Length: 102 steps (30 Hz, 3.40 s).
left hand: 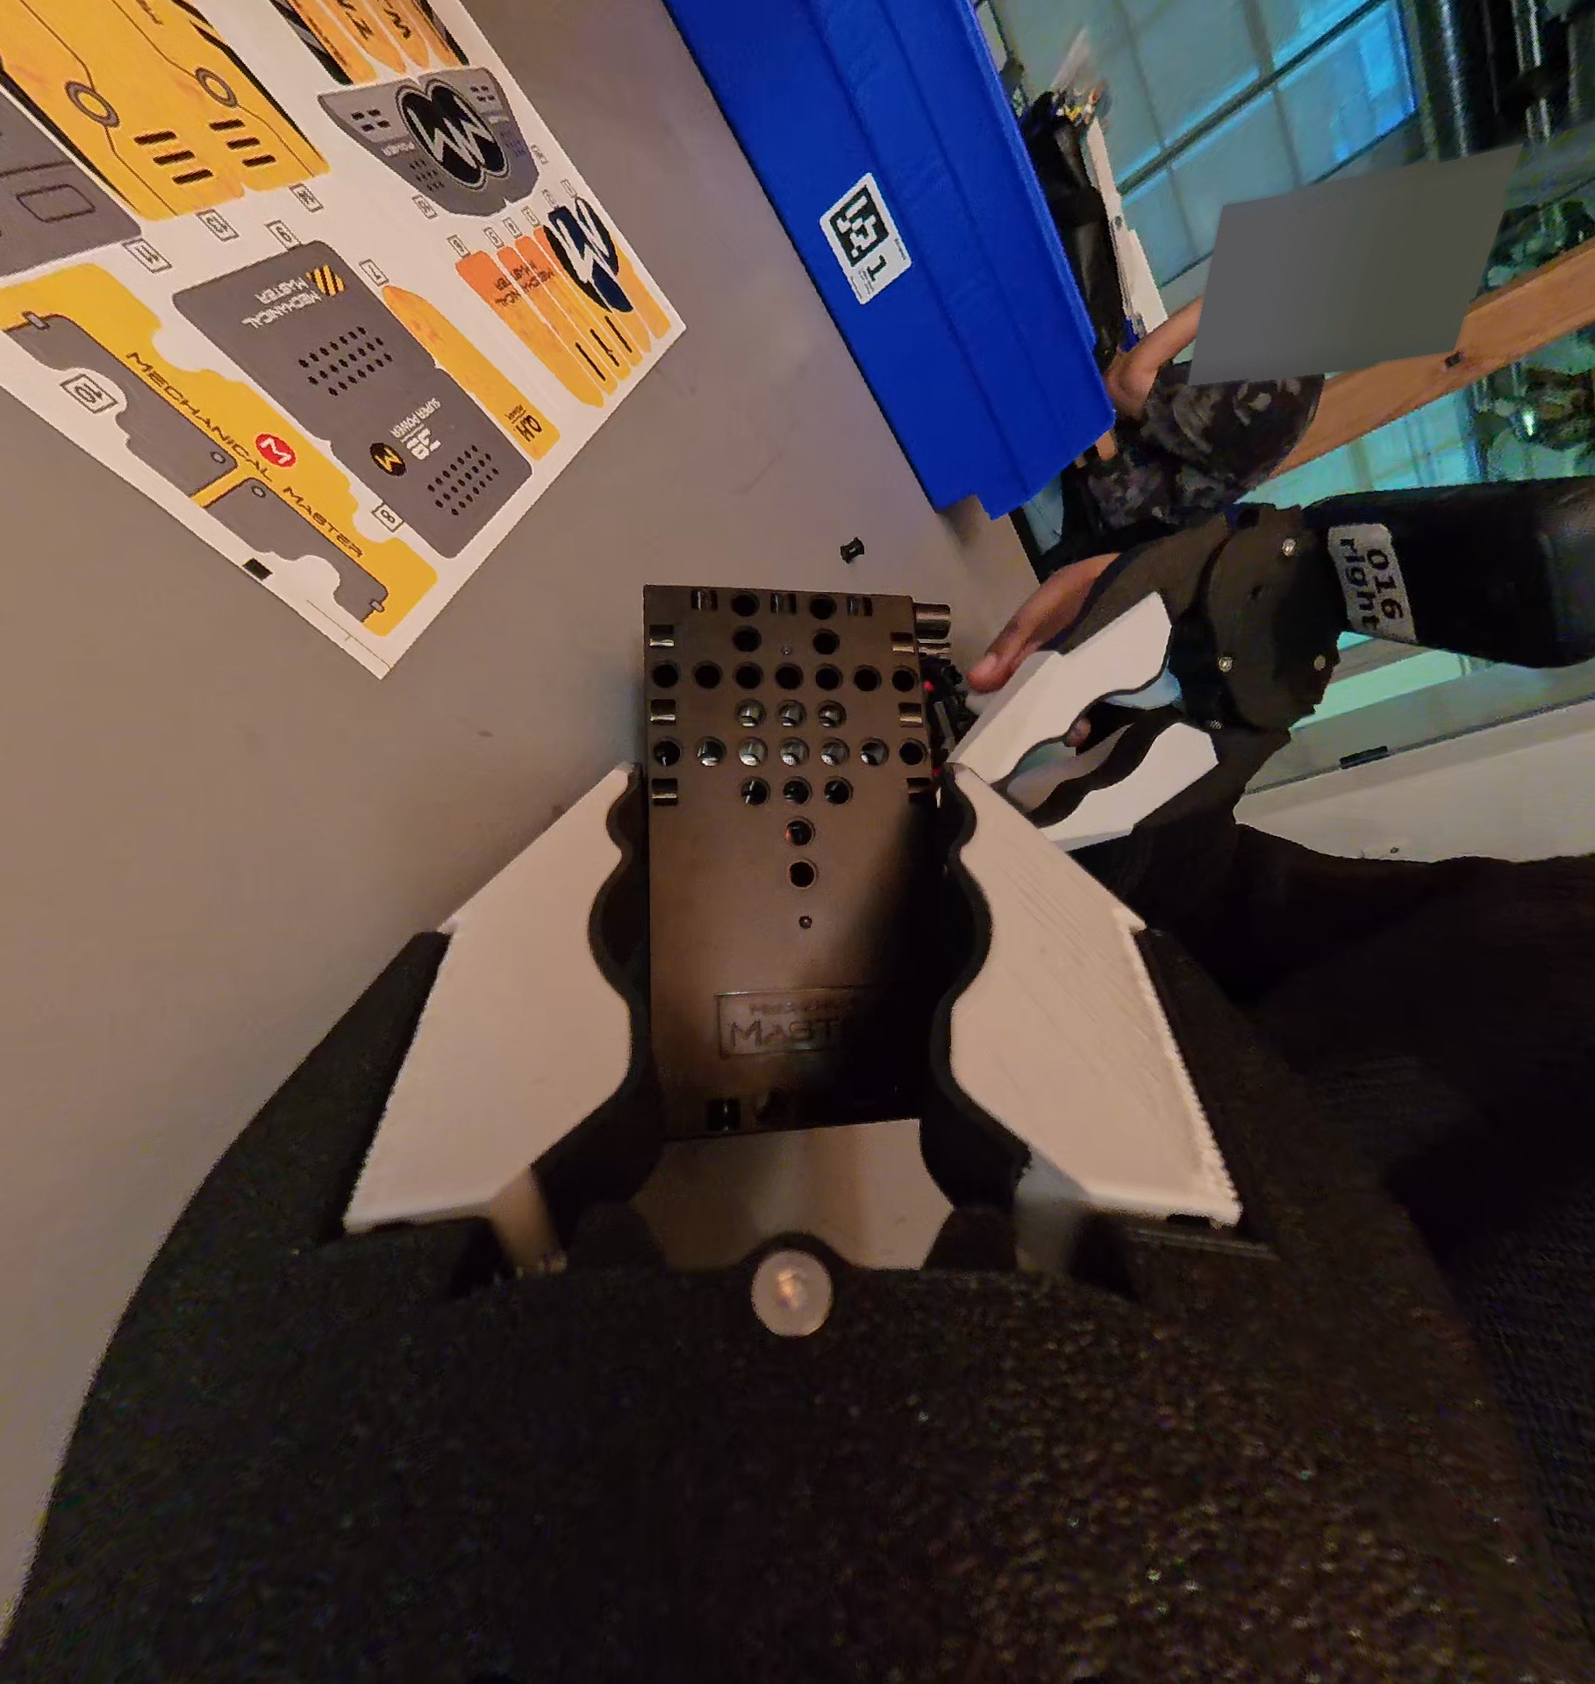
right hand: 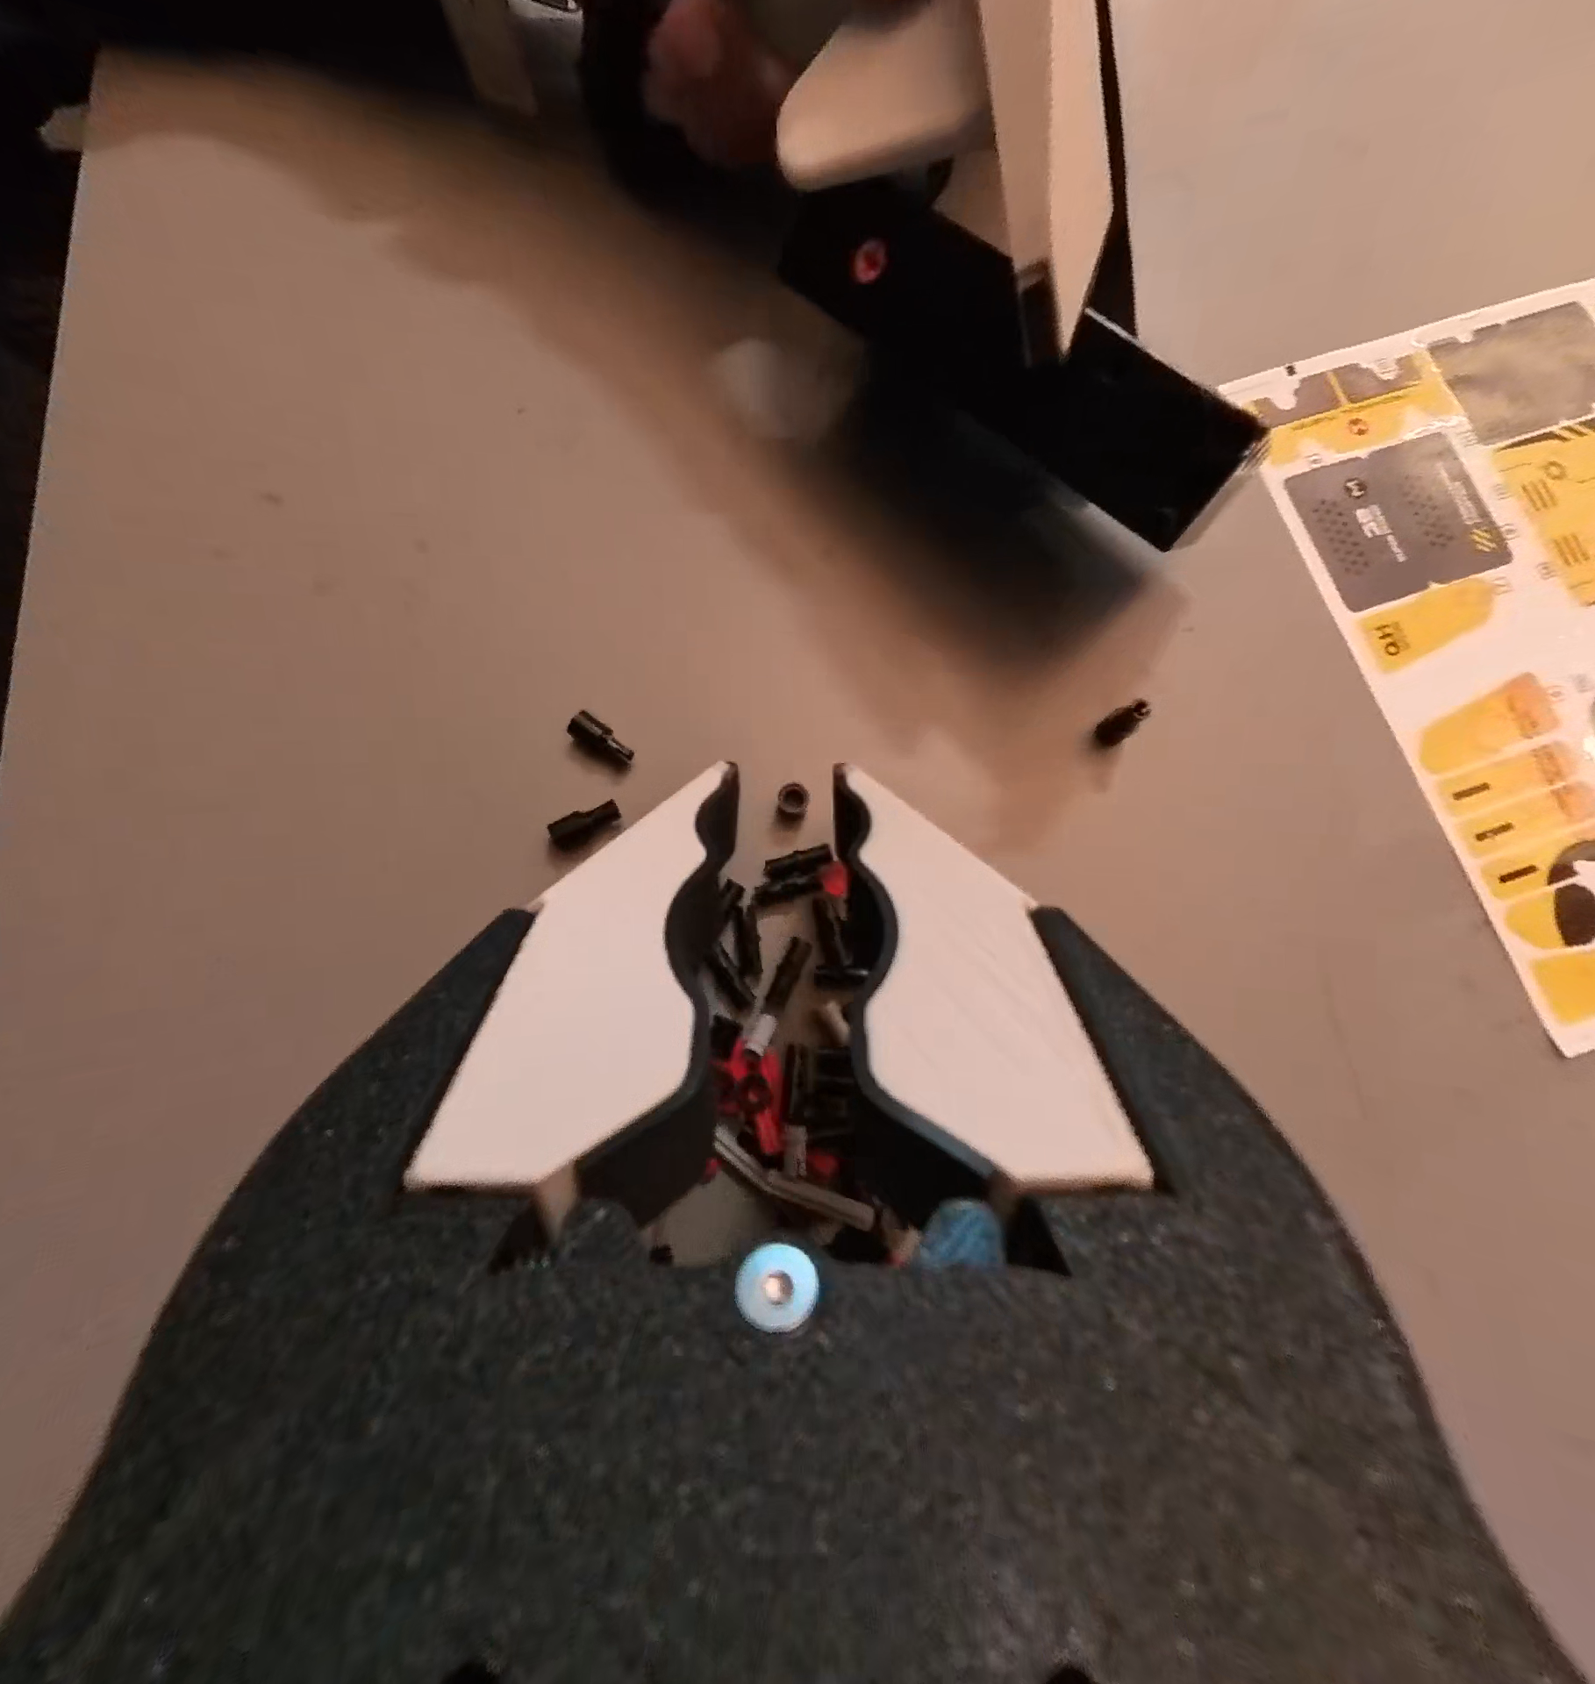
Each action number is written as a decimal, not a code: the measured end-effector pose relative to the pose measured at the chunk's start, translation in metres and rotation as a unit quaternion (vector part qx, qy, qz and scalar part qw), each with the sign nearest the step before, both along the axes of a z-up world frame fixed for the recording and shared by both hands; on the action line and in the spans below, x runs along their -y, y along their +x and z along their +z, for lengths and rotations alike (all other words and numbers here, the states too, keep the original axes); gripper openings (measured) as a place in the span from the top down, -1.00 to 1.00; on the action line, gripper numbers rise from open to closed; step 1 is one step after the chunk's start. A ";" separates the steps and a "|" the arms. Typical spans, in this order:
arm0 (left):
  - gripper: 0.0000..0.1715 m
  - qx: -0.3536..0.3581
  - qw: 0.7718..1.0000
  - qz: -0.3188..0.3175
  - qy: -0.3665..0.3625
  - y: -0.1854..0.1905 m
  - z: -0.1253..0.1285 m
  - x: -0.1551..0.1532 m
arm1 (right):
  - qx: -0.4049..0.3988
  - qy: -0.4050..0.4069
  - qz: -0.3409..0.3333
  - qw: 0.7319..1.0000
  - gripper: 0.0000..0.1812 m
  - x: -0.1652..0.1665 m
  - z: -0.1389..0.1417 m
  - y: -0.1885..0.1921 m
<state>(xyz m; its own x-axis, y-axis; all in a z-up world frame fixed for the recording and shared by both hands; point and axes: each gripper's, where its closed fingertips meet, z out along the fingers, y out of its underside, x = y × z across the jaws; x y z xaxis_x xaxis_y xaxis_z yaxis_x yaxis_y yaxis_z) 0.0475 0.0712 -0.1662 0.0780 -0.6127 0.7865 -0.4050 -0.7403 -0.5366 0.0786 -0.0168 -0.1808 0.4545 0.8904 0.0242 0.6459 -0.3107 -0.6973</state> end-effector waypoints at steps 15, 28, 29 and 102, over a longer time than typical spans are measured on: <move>0.26 0.006 1.000 -0.018 -0.024 -0.001 0.001 0.008 | -0.014 0.105 -0.040 0.994 0.92 -0.029 0.019 -0.001; 0.27 0.003 0.999 -0.032 -0.026 0.000 0.000 0.014 | -0.004 0.310 -0.076 0.948 0.92 -0.057 0.051 -0.001; 0.27 0.003 0.999 -0.032 -0.026 0.000 0.000 0.014 | -0.009 0.308 -0.076 0.948 0.92 -0.058 0.050 -0.001; 0.27 -0.026 0.999 -0.019 0.010 0.002 -0.004 0.016 | 0.049 0.277 -0.081 0.956 0.93 -0.059 0.035 0.003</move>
